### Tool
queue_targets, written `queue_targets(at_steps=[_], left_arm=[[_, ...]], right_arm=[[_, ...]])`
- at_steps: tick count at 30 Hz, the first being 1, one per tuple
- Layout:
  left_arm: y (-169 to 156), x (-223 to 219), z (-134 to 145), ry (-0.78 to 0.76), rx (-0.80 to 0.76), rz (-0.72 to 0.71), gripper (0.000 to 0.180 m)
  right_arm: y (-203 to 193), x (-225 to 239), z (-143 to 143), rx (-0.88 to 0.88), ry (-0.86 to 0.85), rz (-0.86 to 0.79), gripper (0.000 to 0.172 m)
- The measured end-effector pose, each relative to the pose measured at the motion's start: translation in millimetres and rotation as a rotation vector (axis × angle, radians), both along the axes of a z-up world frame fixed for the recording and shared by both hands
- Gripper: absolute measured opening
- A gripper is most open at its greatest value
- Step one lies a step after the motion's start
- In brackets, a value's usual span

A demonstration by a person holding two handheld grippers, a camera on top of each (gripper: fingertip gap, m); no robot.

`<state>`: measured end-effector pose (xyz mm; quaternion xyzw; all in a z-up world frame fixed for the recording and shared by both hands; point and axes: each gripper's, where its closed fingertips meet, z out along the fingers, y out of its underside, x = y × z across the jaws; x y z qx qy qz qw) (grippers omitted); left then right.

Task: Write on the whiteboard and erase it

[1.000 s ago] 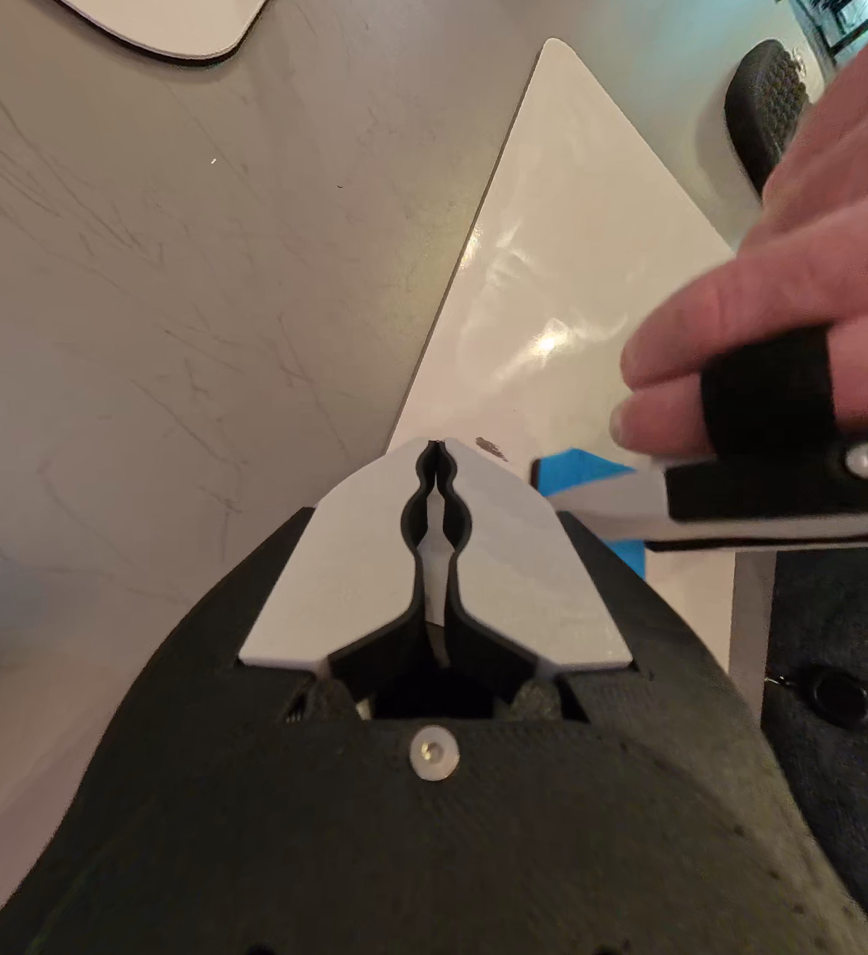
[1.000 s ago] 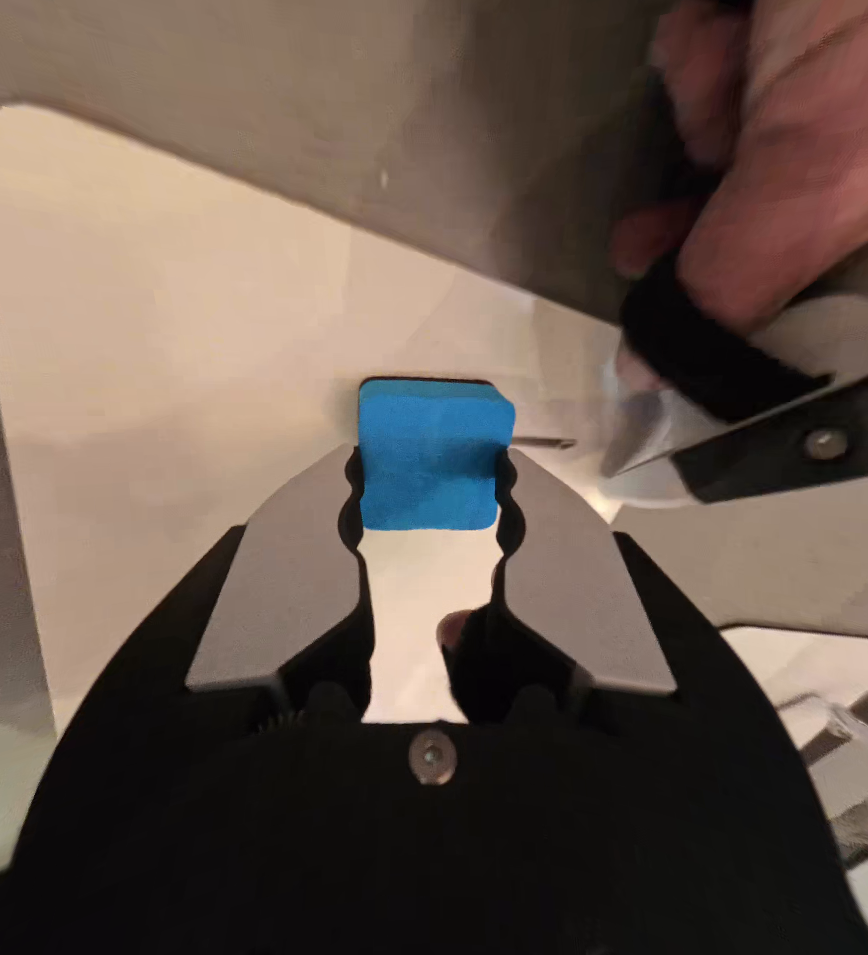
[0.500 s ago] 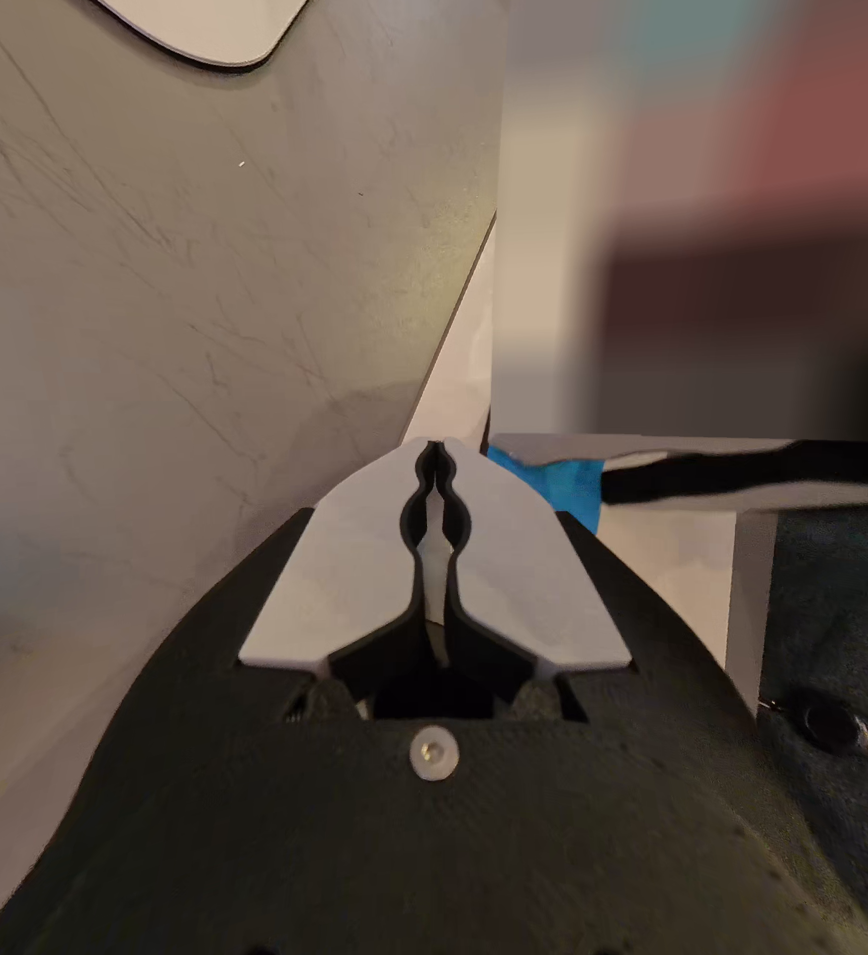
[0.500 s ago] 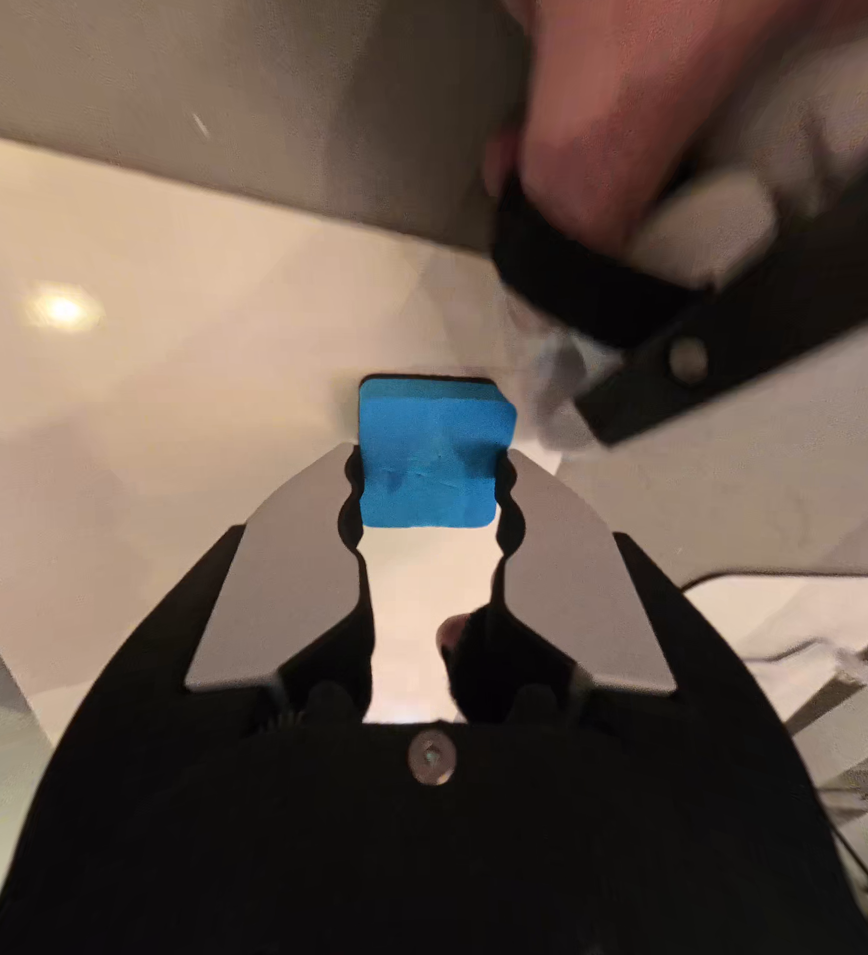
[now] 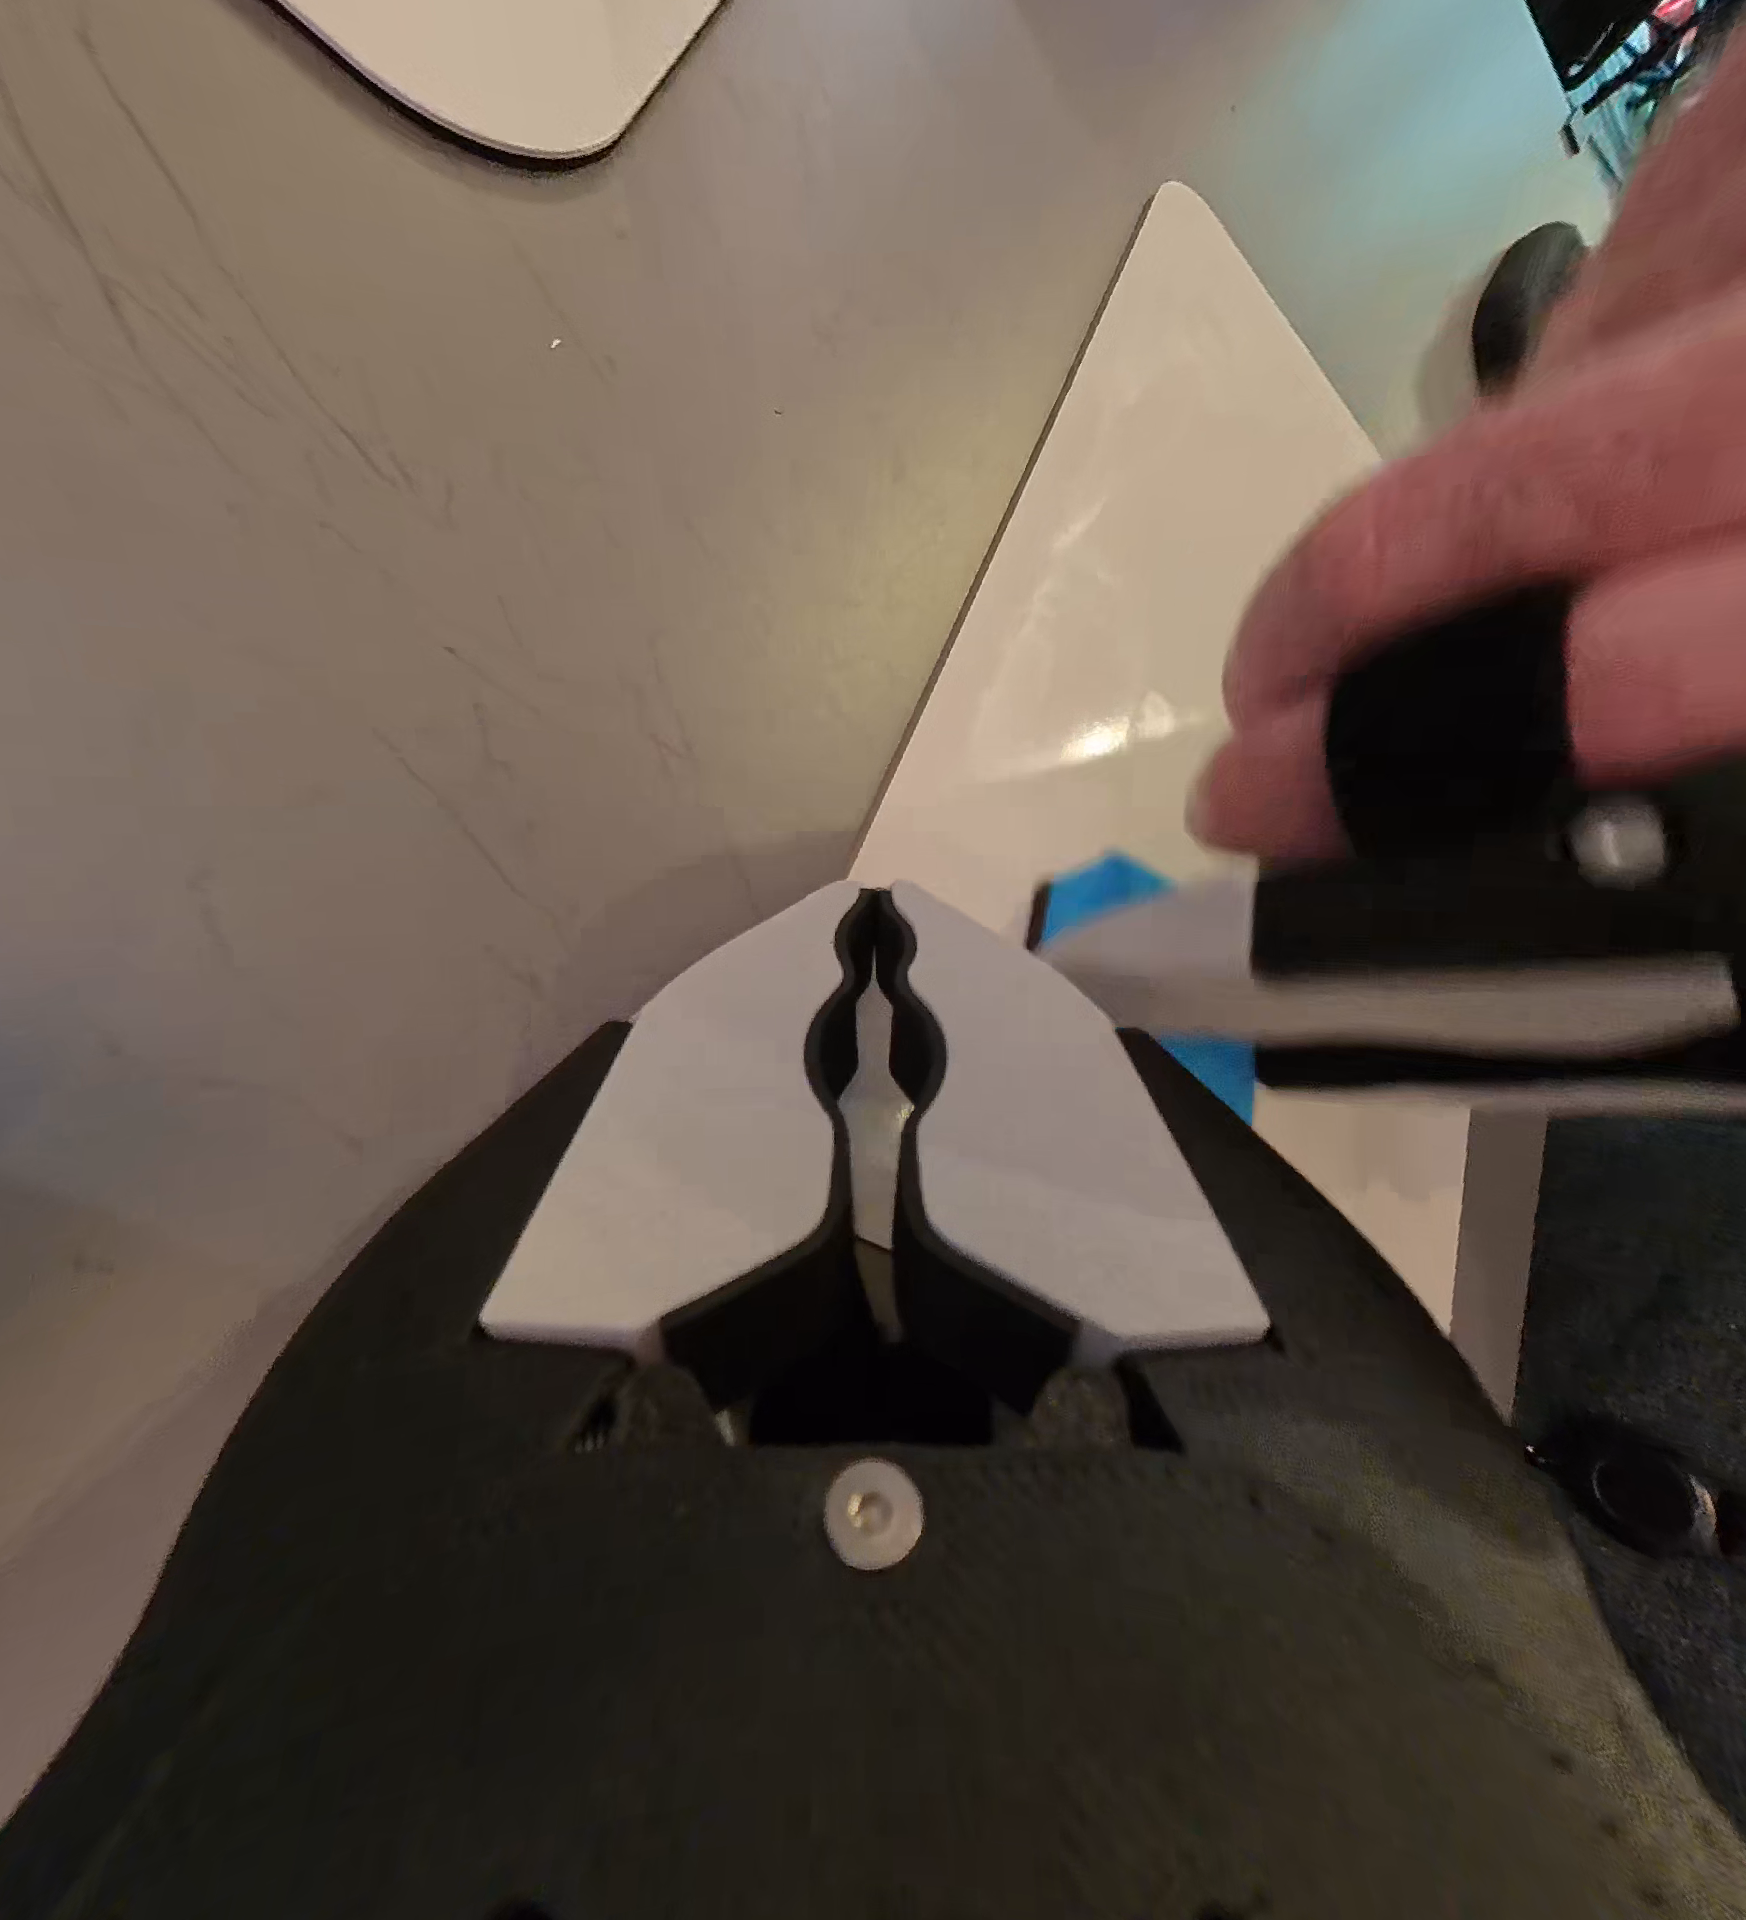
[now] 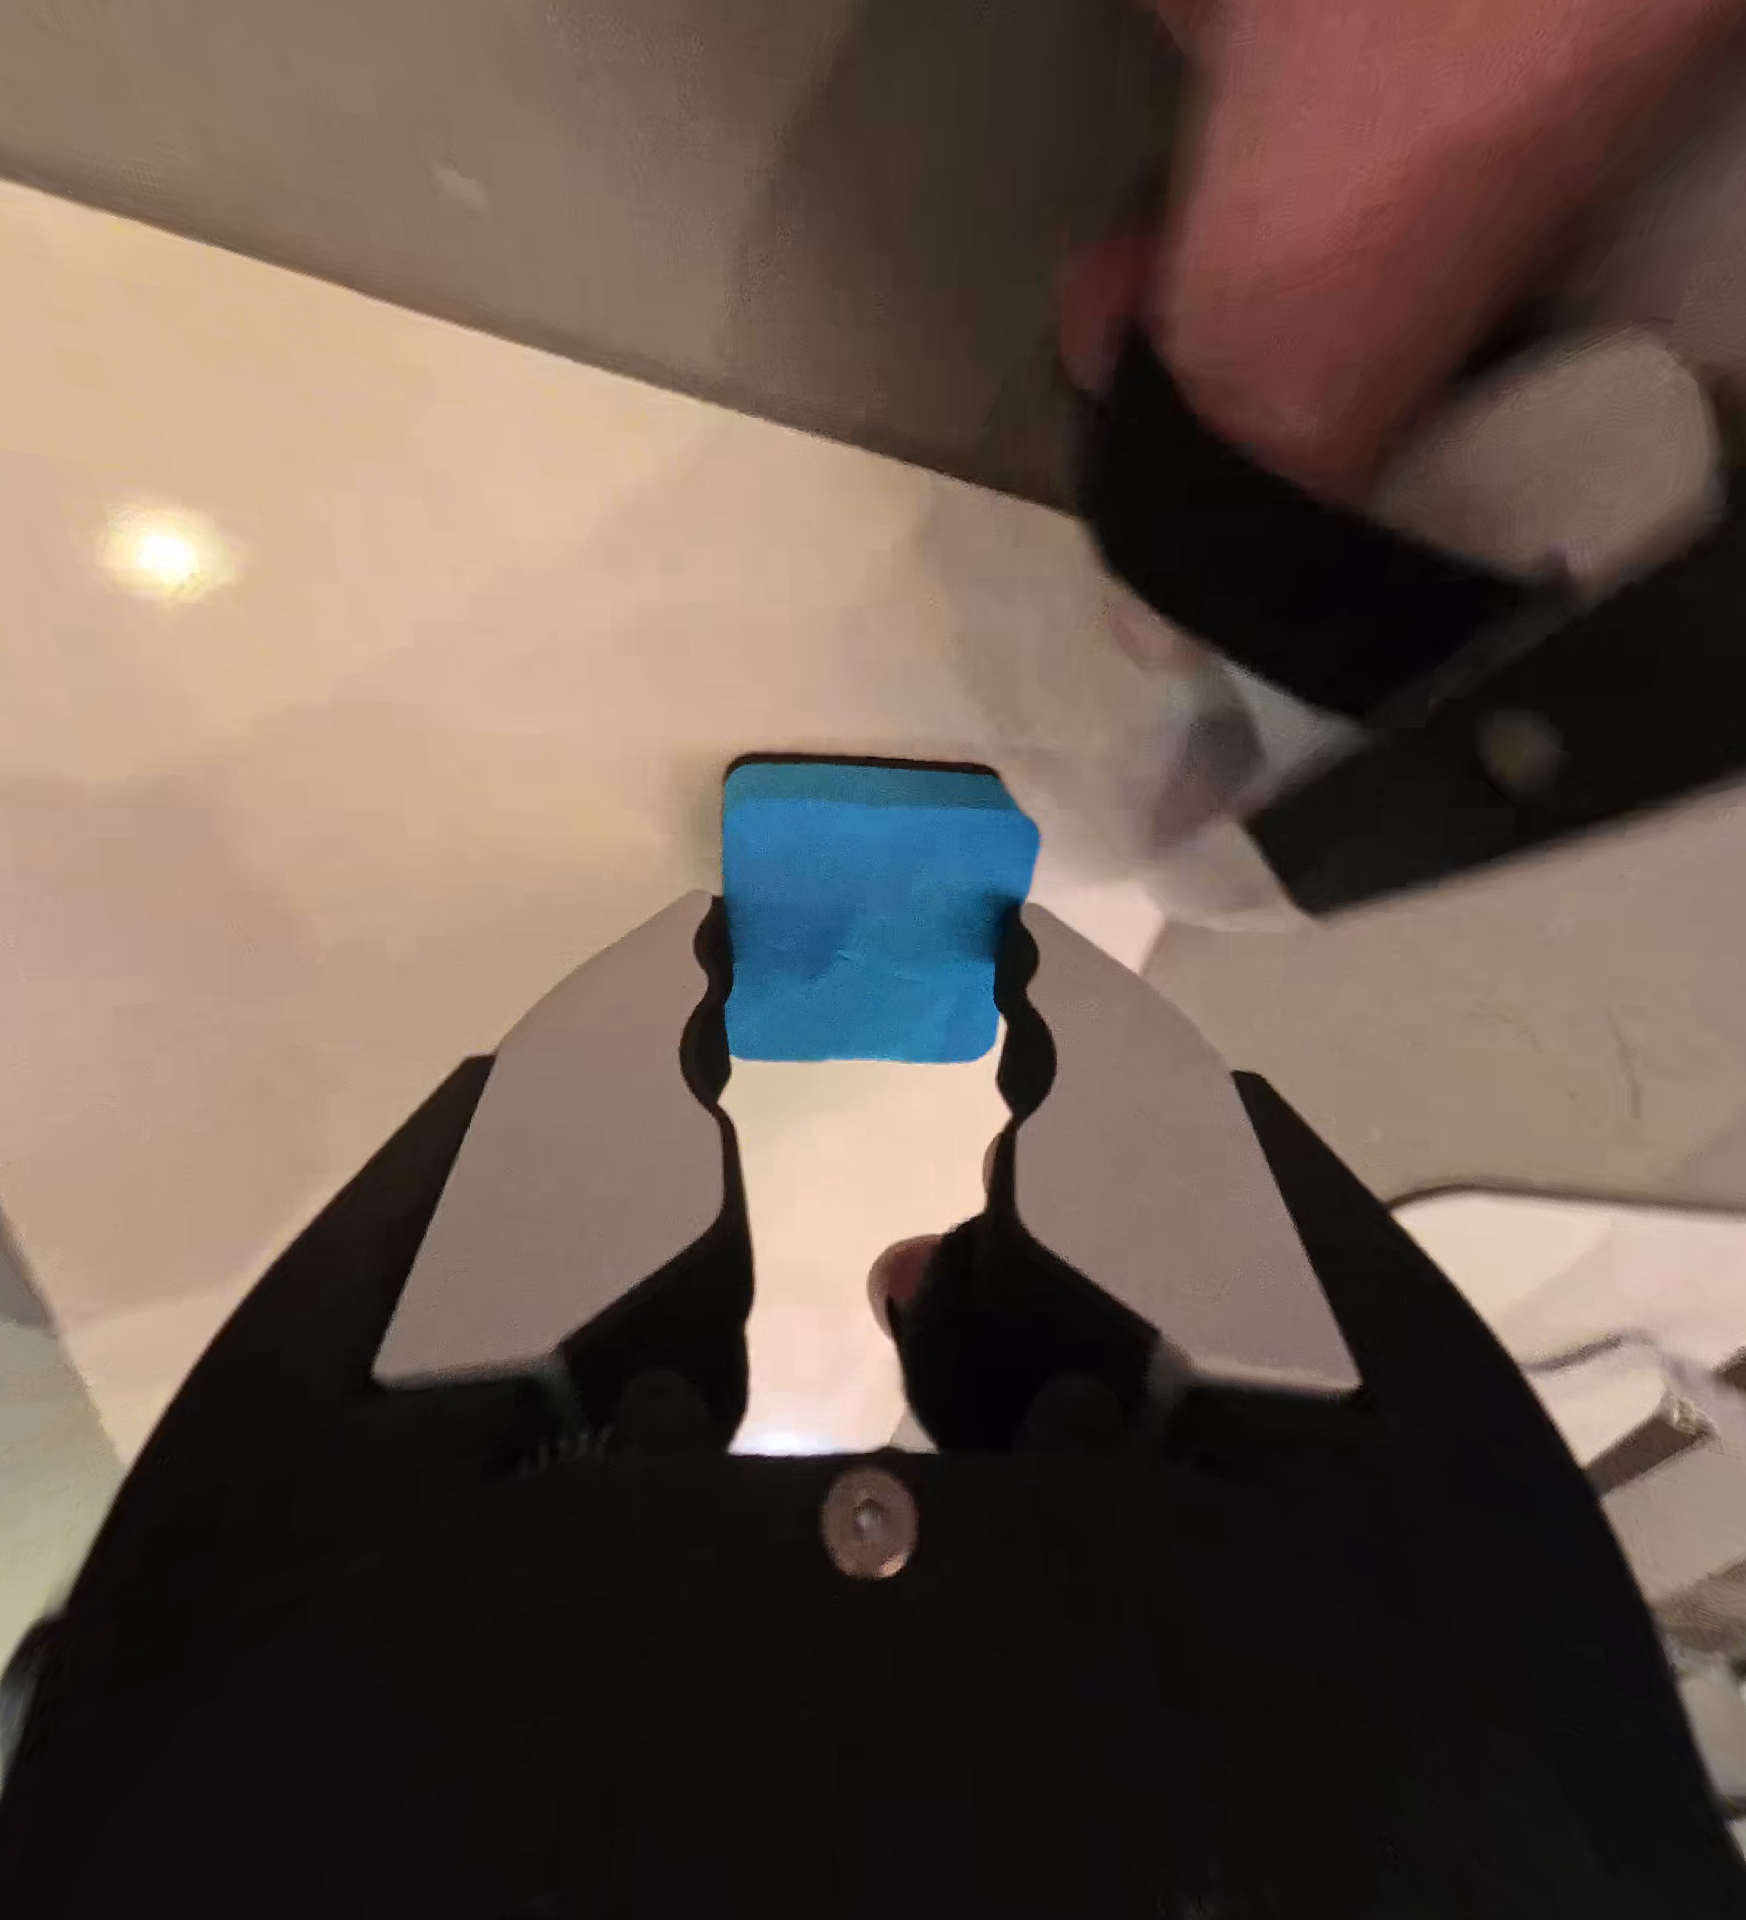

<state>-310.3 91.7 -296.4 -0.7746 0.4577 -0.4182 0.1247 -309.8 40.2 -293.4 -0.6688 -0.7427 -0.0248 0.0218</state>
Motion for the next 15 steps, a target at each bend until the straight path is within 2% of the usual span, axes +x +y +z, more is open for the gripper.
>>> queue_targets(at_steps=[2, 4, 6, 8, 10, 13, 15], left_arm=[[2, 0, 0, -0.003, -0.015, 0.014, 0.001], [5, -1, -1, 0.007, -0.001, 0.038, 0.0], [8, -3, -3, 0.028, 0.013, 0.053, 0.001], [8, -3, -3, 0.028, 0.008, 0.048, 0.001], [8, -3, -3, 0.027, 0.006, 0.049, 0.001], [7, -2, -3, 0.029, 0.015, 0.047, 0.001], [7, -3, -3, 0.029, 0.01, 0.048, 0.001]], right_arm=[[0, -16, 0, 0.013, 0.022, 0.035, 0.05], [18, -3, 0, 0.041, -0.001, -0.059, 0.05], [10, 5, 0, 0.011, -0.033, -0.02, 0.05], [7, -11, 0, 0.025, -0.007, 0.016, 0.051], [18, -2, 0, 0.04, -0.023, -0.058, 0.05], [7, -5, 0, 0.007, -0.002, -0.011, 0.05], [19, 0, 0, 0.067, -0.015, -0.059, 0.051]])
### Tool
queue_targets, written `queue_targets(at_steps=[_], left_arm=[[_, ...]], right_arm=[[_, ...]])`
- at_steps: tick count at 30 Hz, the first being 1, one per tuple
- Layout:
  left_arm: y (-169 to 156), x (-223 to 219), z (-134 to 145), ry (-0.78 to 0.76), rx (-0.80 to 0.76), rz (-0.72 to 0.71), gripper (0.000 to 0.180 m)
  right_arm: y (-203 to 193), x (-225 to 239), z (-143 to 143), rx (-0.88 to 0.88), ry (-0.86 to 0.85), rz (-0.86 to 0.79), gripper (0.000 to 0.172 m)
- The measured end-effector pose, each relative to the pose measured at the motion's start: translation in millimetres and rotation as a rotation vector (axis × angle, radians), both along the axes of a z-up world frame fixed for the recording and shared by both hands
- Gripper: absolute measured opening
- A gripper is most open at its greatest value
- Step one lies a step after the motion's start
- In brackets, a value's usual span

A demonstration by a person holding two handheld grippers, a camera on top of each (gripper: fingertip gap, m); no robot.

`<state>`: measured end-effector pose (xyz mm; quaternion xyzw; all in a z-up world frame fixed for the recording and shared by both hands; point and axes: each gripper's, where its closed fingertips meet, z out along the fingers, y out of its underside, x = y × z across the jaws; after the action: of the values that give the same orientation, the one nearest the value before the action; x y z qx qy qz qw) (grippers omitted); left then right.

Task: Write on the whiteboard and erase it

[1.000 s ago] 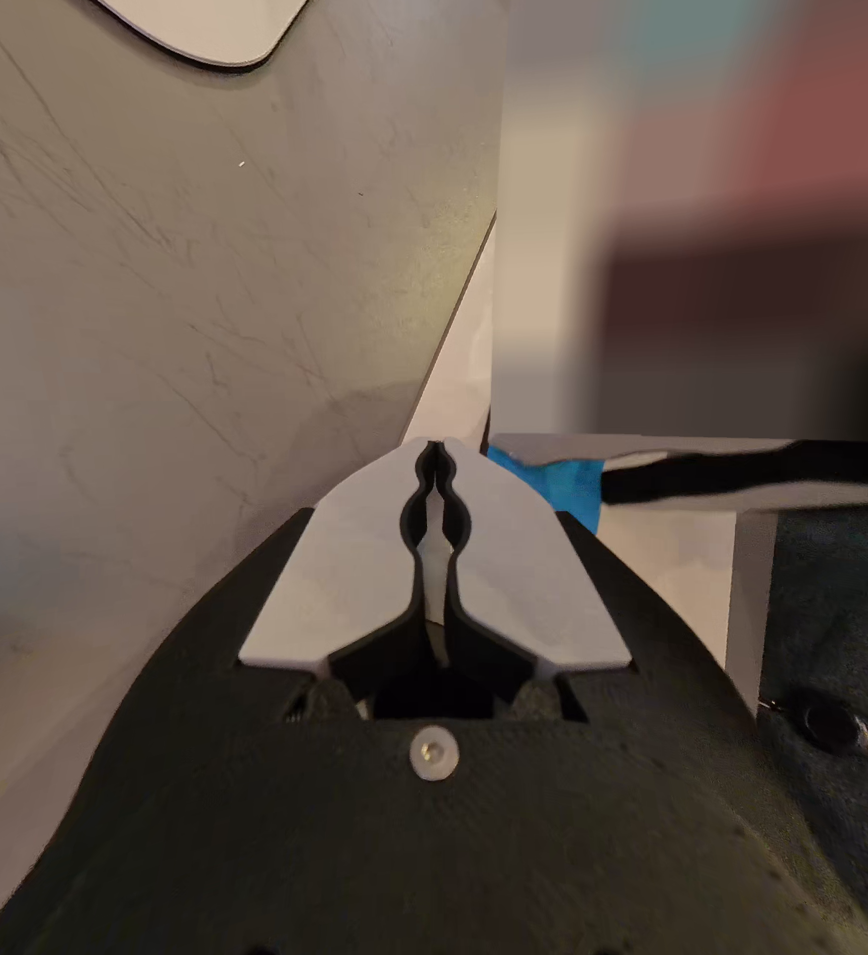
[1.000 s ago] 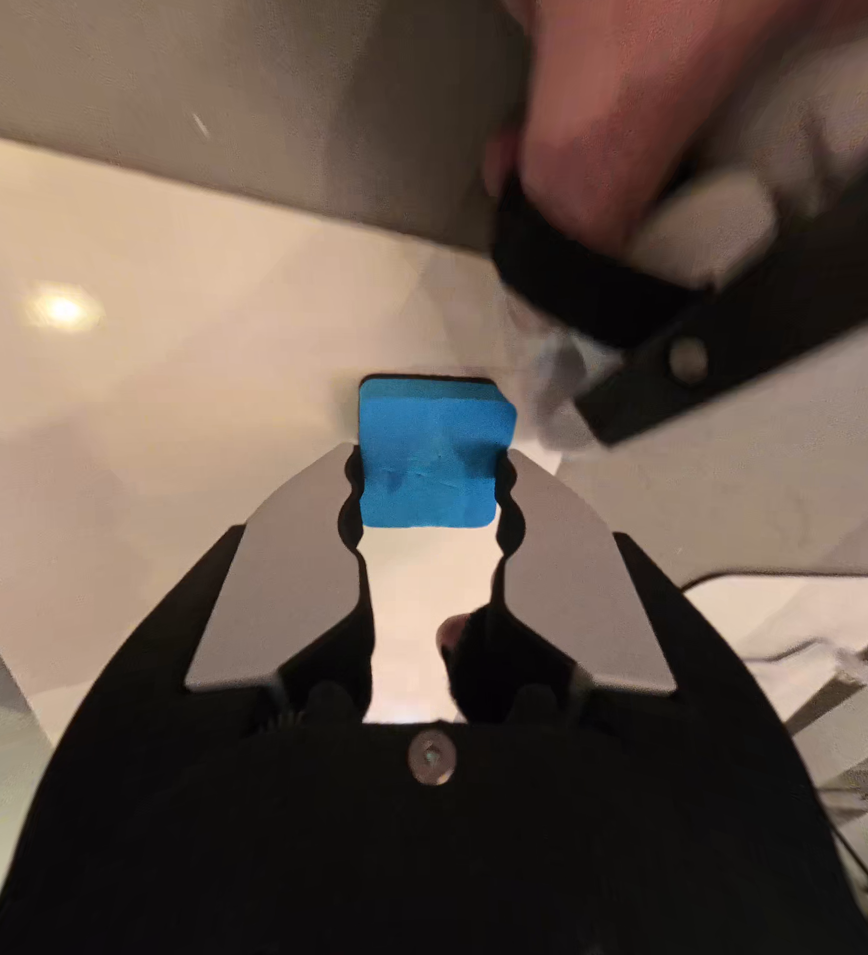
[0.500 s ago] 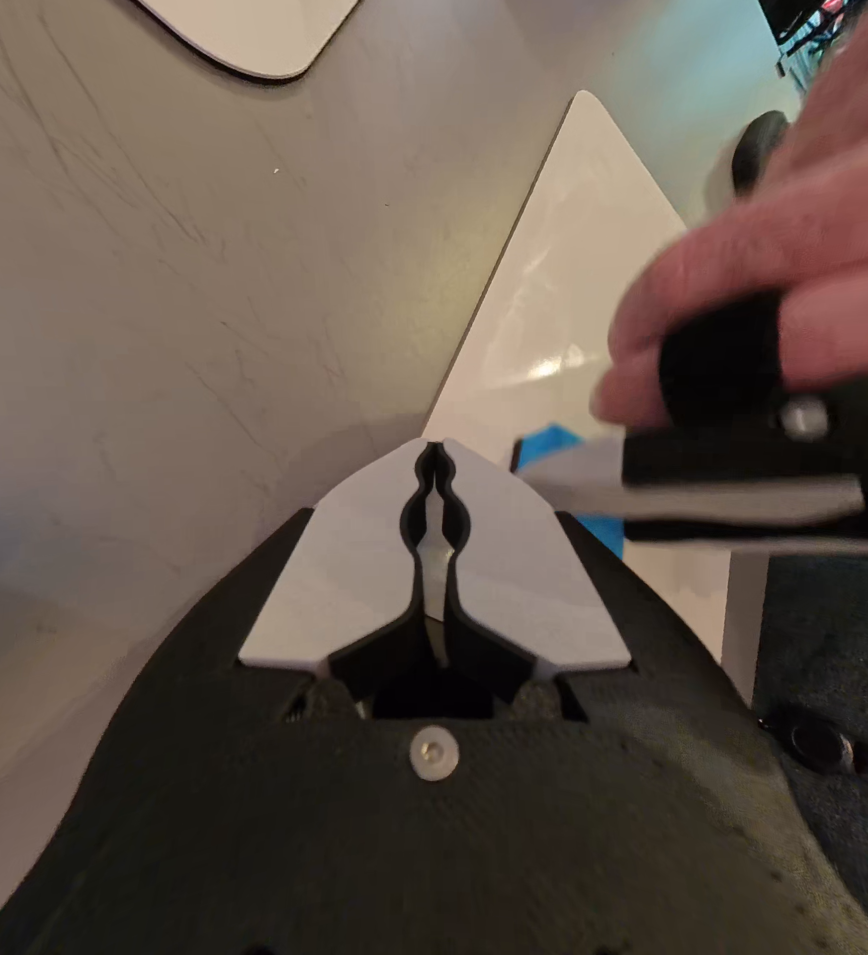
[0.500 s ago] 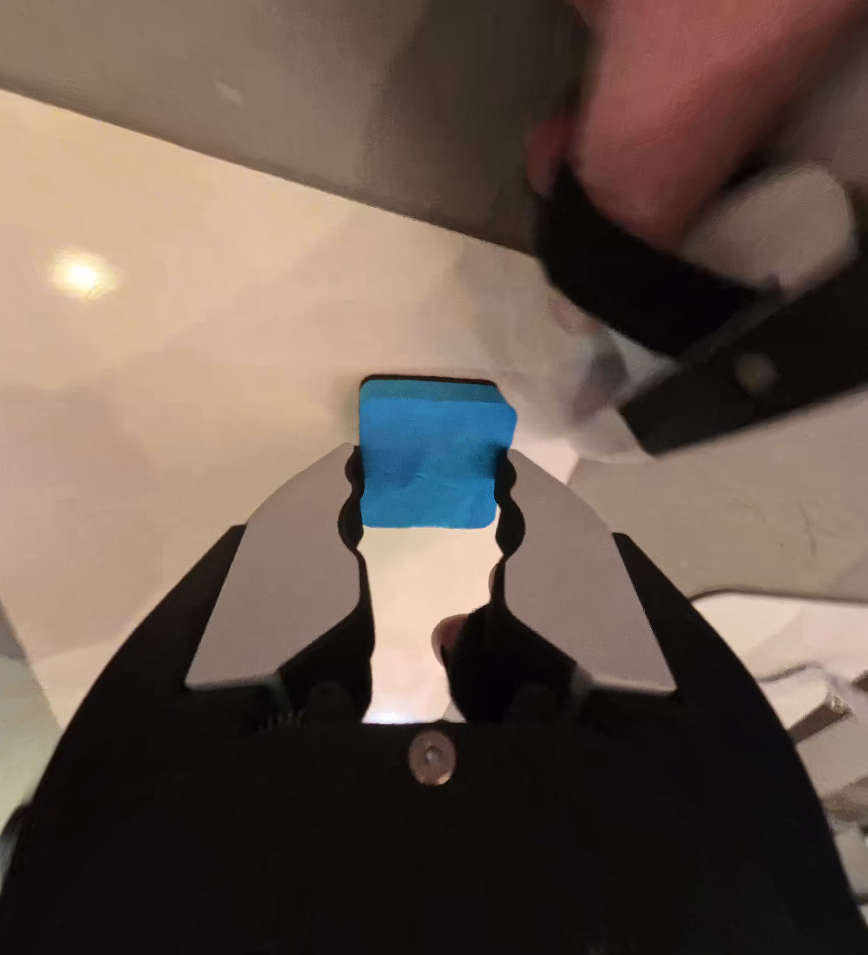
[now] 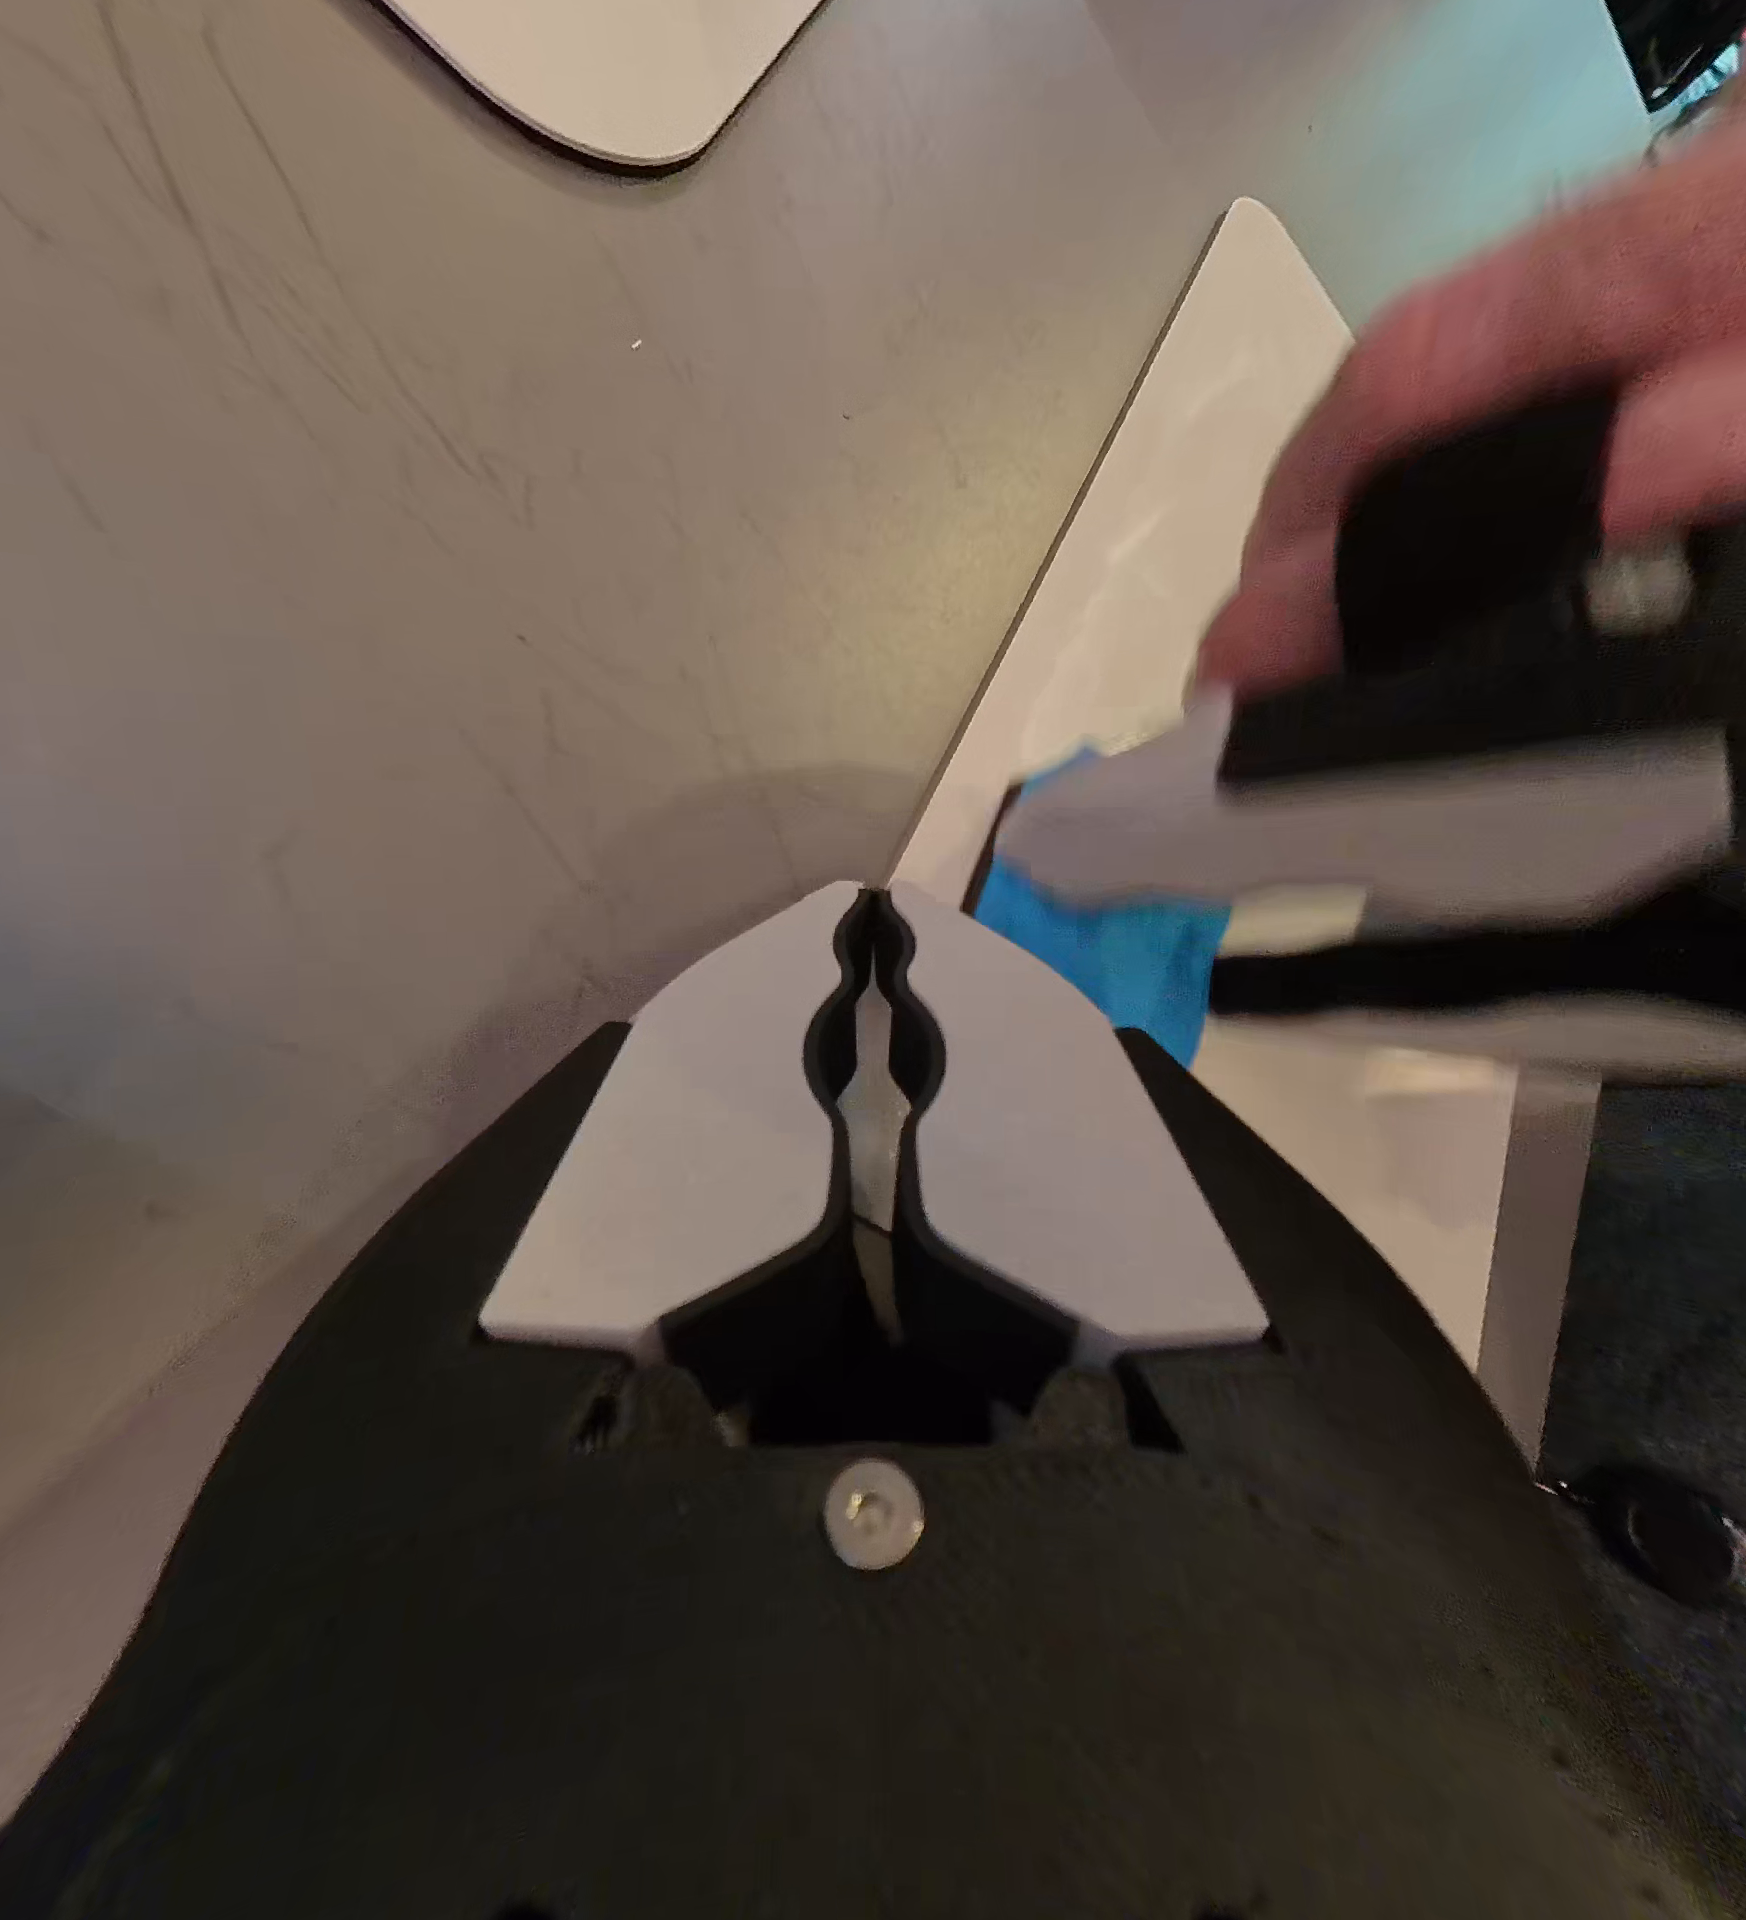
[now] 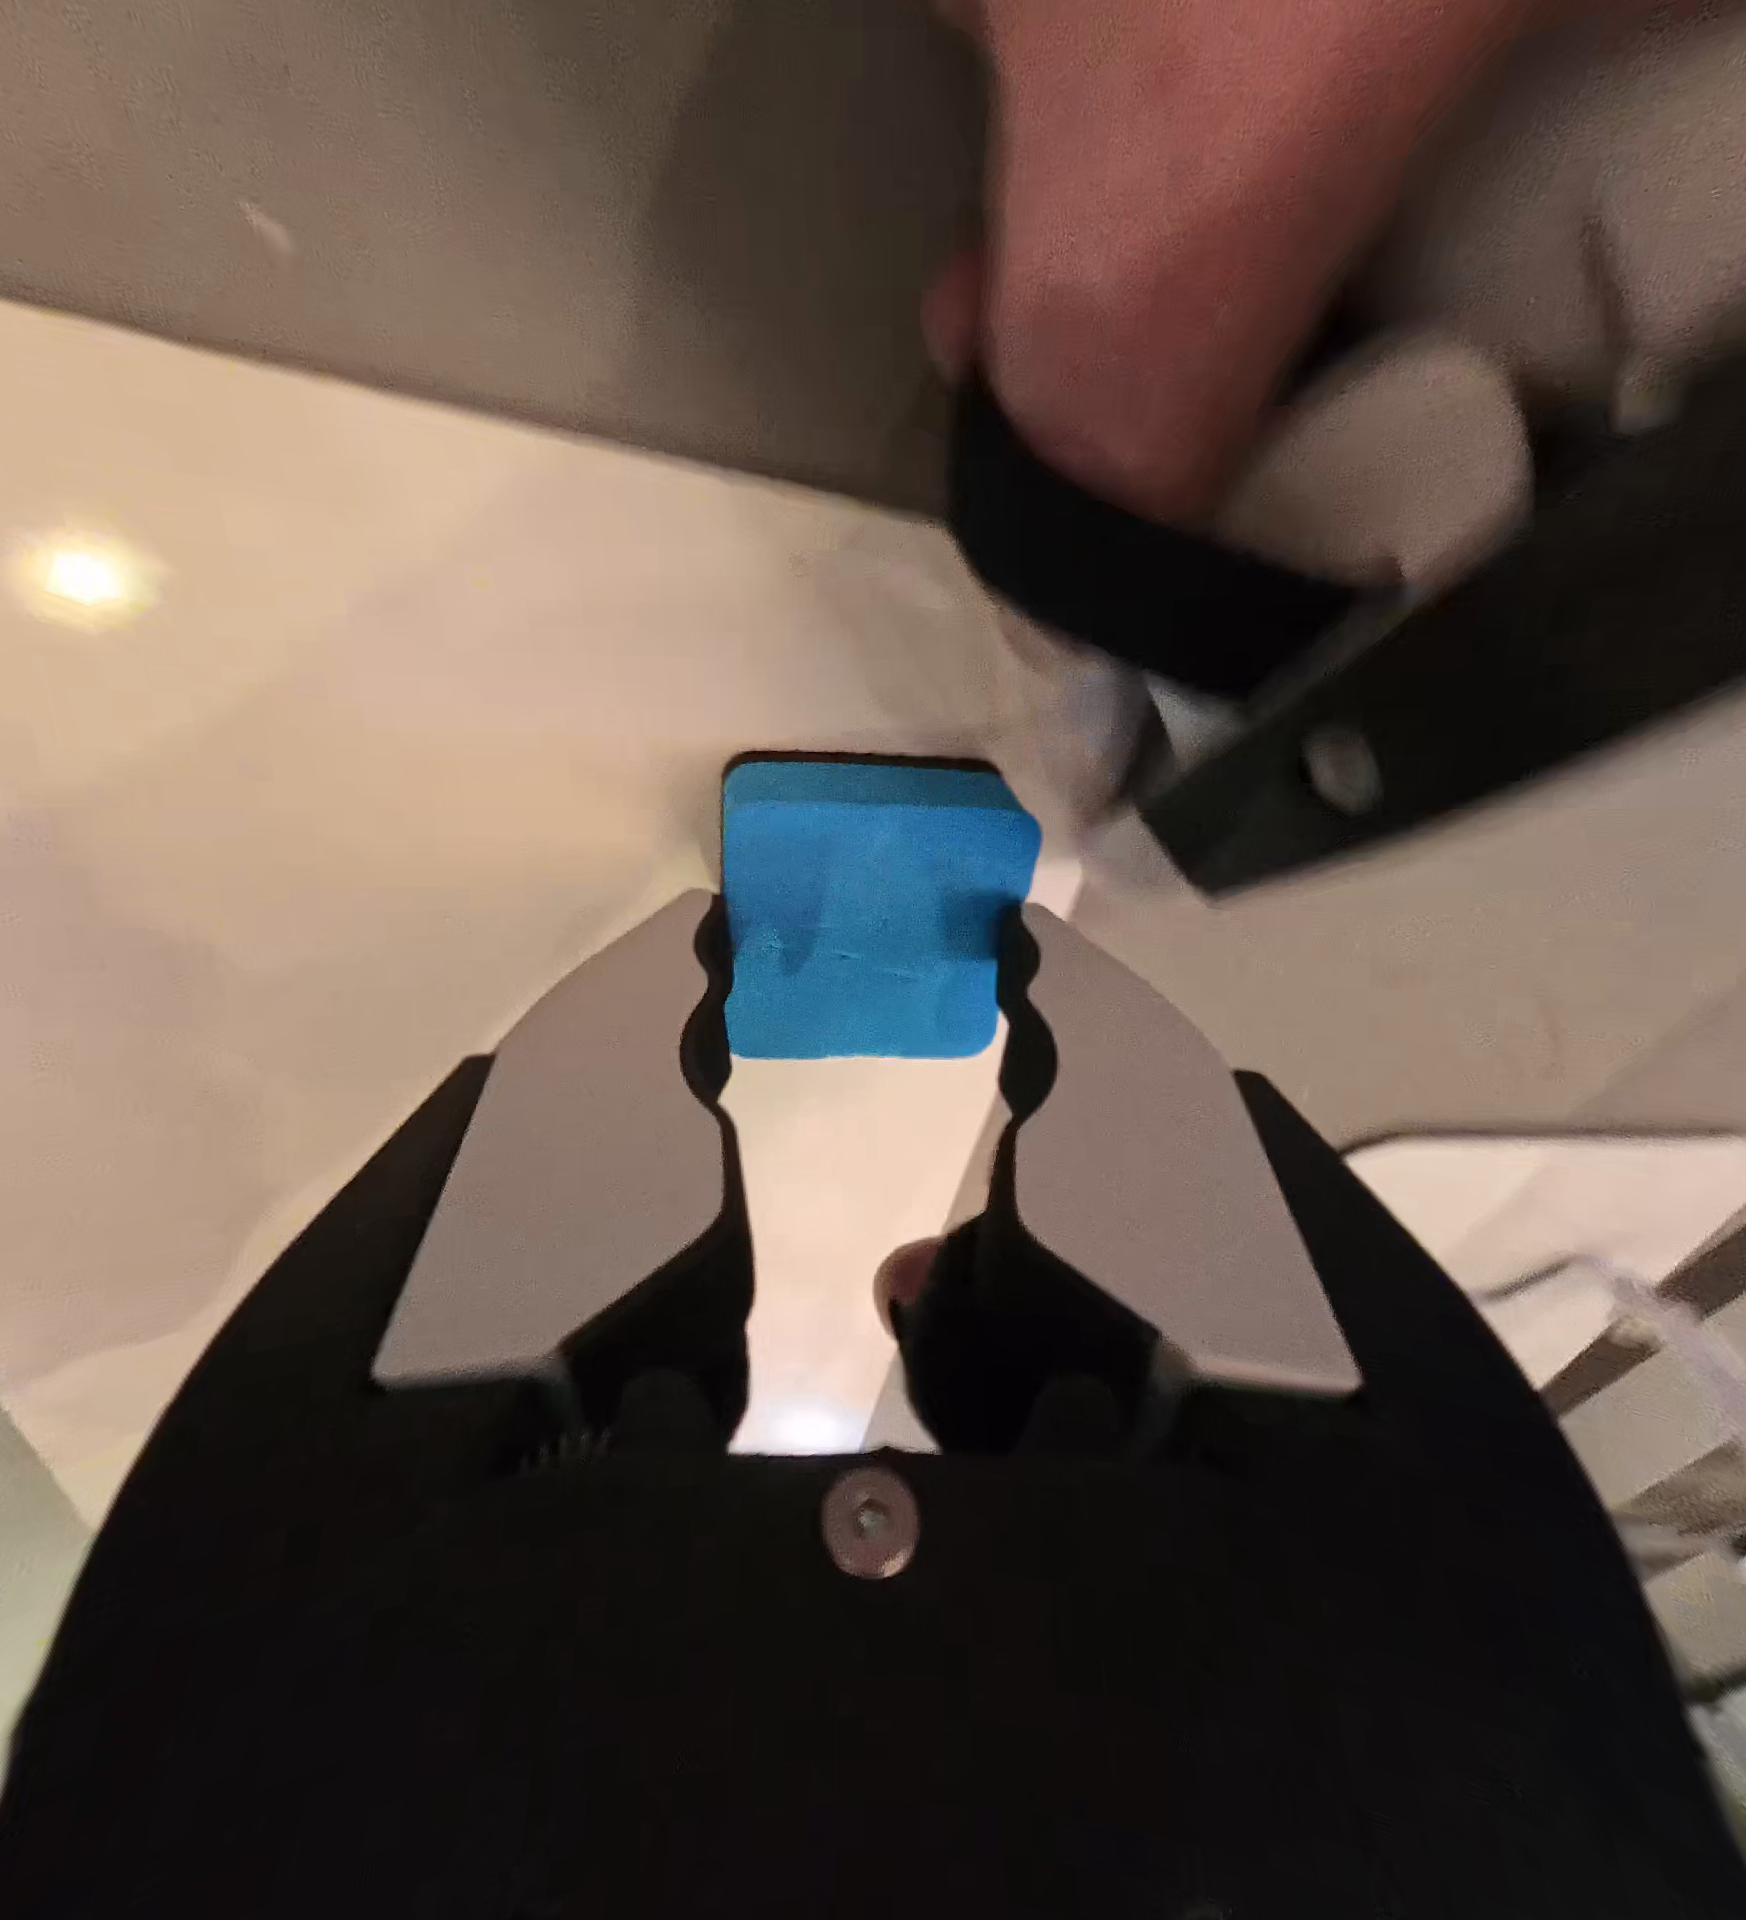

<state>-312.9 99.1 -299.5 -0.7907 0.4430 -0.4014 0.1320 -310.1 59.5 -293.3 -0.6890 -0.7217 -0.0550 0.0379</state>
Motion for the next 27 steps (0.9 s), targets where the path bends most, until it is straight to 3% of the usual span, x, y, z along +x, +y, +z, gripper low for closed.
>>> queue_targets(at_steps=[2, 4, 6, 8, 12, 21, 25, 27], left_arm=[[0, 0, 0, 0.003, 0.013, -0.001, 0.001], [-1, 0, 0, 0.003, 0.007, -0.005, 0.001], [-1, 0, 0, 0.004, 0.007, -0.005, 0.001], [-1, 0, 0, 0.005, 0.006, -0.011, 0.001], [-3, 1, 0, 0.005, 0.012, -0.02, 0.001], [-10, -3, -1, 0.065, 0.047, -0.068, 0.001], [-16, -5, -1, 0.151, 0.082, -0.076, 0.001], [-17, -3, -1, 0.161, 0.093, -0.08, 0.001]], right_arm=[[-3, 31, 0, -0.04, -0.026, -0.061, 0.051], [-31, 40, 2, -0.131, 0.013, -0.027, 0.051], [-22, 64, 1, -0.05, 0.003, -0.11, 0.051], [-27, 90, 1, -0.086, -0.003, -0.196, 0.051], [-35, 65, 0, -0.022, 0.05, -0.116, 0.051], [-57, 204, 25, 0.001, 0.075, -0.443, 0.051], [-100, 224, 1, -0.075, 0.024, -0.421, 0.051], [-99, 225, 1, -0.008, 0.02, -0.383, 0.051]])
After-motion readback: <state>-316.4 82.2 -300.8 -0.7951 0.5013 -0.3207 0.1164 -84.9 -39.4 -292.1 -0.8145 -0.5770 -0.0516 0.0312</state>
